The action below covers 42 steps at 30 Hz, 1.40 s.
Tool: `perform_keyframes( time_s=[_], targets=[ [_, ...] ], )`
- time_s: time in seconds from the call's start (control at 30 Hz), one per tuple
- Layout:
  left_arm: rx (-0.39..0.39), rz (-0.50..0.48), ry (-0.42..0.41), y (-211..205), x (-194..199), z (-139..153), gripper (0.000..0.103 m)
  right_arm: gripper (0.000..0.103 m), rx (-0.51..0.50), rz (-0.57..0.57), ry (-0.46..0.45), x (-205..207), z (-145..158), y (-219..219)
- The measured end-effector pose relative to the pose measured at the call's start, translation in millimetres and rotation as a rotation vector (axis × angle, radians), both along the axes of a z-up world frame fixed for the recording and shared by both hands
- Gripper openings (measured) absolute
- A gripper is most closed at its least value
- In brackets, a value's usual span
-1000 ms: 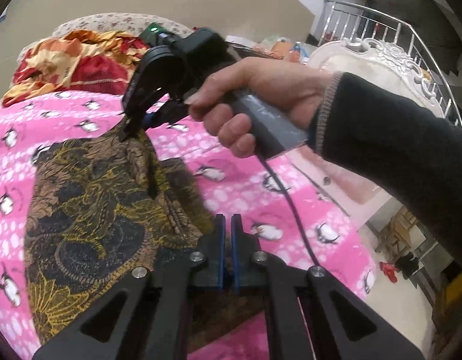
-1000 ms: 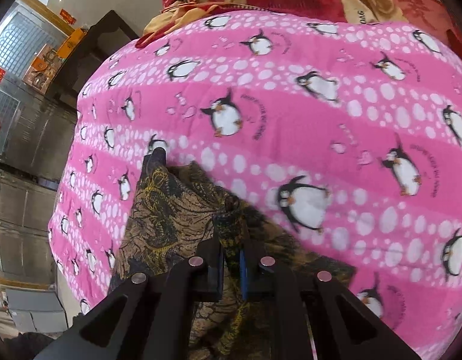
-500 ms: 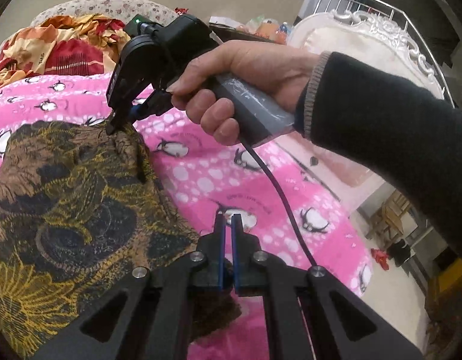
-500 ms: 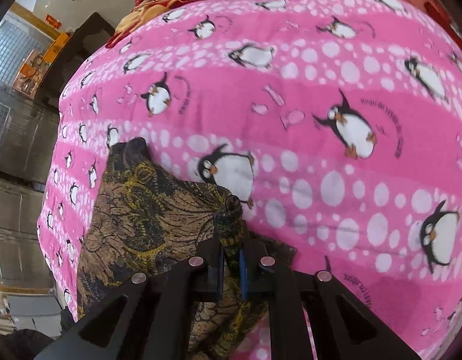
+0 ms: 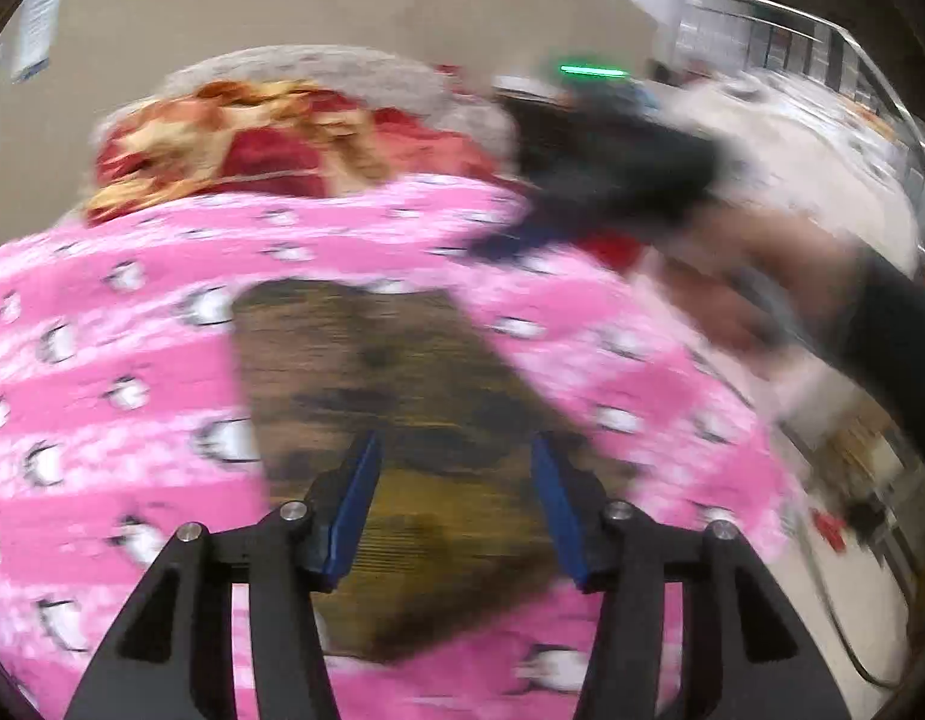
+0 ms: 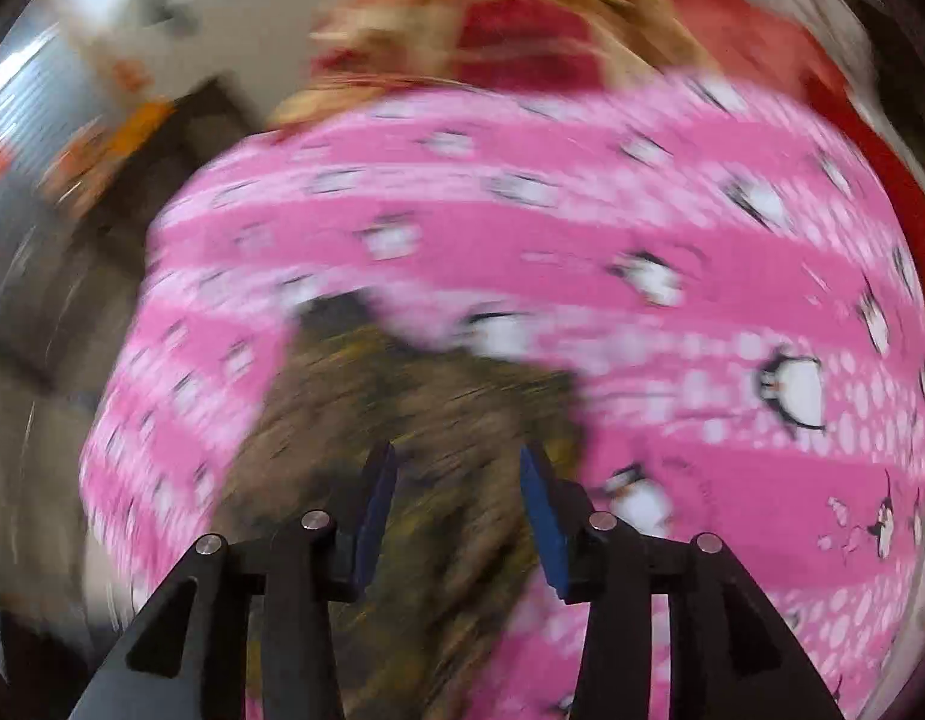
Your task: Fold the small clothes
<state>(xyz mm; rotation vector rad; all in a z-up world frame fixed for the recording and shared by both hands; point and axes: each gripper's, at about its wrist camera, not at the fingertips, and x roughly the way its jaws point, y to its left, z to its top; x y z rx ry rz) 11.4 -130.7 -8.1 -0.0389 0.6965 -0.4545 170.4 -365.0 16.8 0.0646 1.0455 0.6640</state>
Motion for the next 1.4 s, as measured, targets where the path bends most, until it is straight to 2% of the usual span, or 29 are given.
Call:
perform_keyframes(
  time_s=[0.03, 0.1, 0.2, 0.27, 0.3, 0.37, 0.47, 0.53, 0.57, 0.6, 0.67, 0.73, 0.77, 0.83, 0.87, 0.97, 1.0, 1.03, 1.1, 1.13, 1.27, 1.33, 1.4],
  targets=[
    [0.015, 0.040, 0.034, 10, 11, -10, 0.042, 0.058, -0.010, 0.042, -0.040, -22, 0, 10],
    [0.039, 0.060, 0.134, 15, 28, -36, 0.004, 0.058, -0.056, 0.097, -0.084, -61, -14, 27],
    [0.100, 0.050, 0.195, 5, 27, -73, 0.003, 0.058, -0.146, 0.135, -0.072, -104, -61, 39],
    [0.122, 0.030, 0.159, -1, 17, -85, 0.003, 0.059, -0.201, 0.084, -0.119, -127, -90, 32],
    [0.143, 0.032, 0.149, -5, 16, -85, 0.003, 0.059, -0.146, 0.040, -0.155, -136, -94, 22],
    [0.135, 0.031, 0.166, -4, 18, -80, 0.003, 0.059, -0.095, -0.004, -0.149, -140, -98, 11],
    [0.090, 0.027, 0.178, 5, 26, -61, 0.003, 0.059, -0.116, 0.001, -0.101, -132, -85, 14],
    [0.062, 0.045, 0.116, 12, 39, -35, 0.004, 0.058, -0.119, -0.015, -0.120, -119, -63, 14],
    [0.059, 0.052, 0.087, 12, 50, -23, 0.011, 0.058, -0.126, -0.058, -0.149, -109, -51, 16],
    [0.064, 0.061, 0.066, 11, 65, -14, 0.021, 0.060, -0.137, -0.105, -0.158, -99, -41, 18],
    [0.081, 0.099, 0.043, 5, 100, -2, 0.025, 0.061, -0.156, -0.267, -0.142, -64, -27, 19],
    [0.069, 0.141, 0.082, 0, 141, 0, 0.025, 0.069, -0.159, -0.419, -0.124, -30, -22, 24],
    [0.038, 0.184, 0.106, -1, 162, -4, 0.025, 0.069, -0.177, -0.486, -0.125, -15, -22, 28],
    [0.030, 0.247, 0.142, -3, 187, -13, 0.030, 0.070, -0.201, -0.552, -0.131, 14, -29, 37],
    [0.042, 0.279, 0.162, -5, 202, -22, 0.029, 0.070, -0.219, -0.554, -0.130, 24, -36, 39],
    [0.069, 0.327, 0.211, -8, 221, -52, 0.035, 0.070, -0.319, -0.530, -0.081, 50, -81, 46],
    [0.058, 0.332, 0.205, -6, 221, -62, 0.036, 0.072, -0.334, -0.527, -0.059, 54, -98, 42],
    [0.053, 0.330, 0.187, -6, 217, -68, 0.037, 0.076, -0.294, -0.535, -0.054, 52, -107, 35],
    [0.073, 0.325, 0.131, -11, 210, -75, 0.044, 0.084, -0.188, -0.581, -0.024, 51, -113, 14],
    [0.087, 0.324, 0.128, -14, 212, -78, 0.044, 0.085, -0.146, -0.583, -0.001, 53, -118, 7],
    [0.111, 0.331, 0.150, -17, 222, -82, 0.049, 0.085, -0.160, -0.583, -0.005, 55, -117, 9],
    [0.121, 0.305, 0.160, -16, 223, -75, 0.050, 0.087, -0.112, -0.567, 0.021, 55, -112, 3],
    [0.114, 0.252, 0.189, -5, 220, -56, 0.053, 0.086, -0.041, -0.583, 0.028, 51, -97, -16]
  ],
)
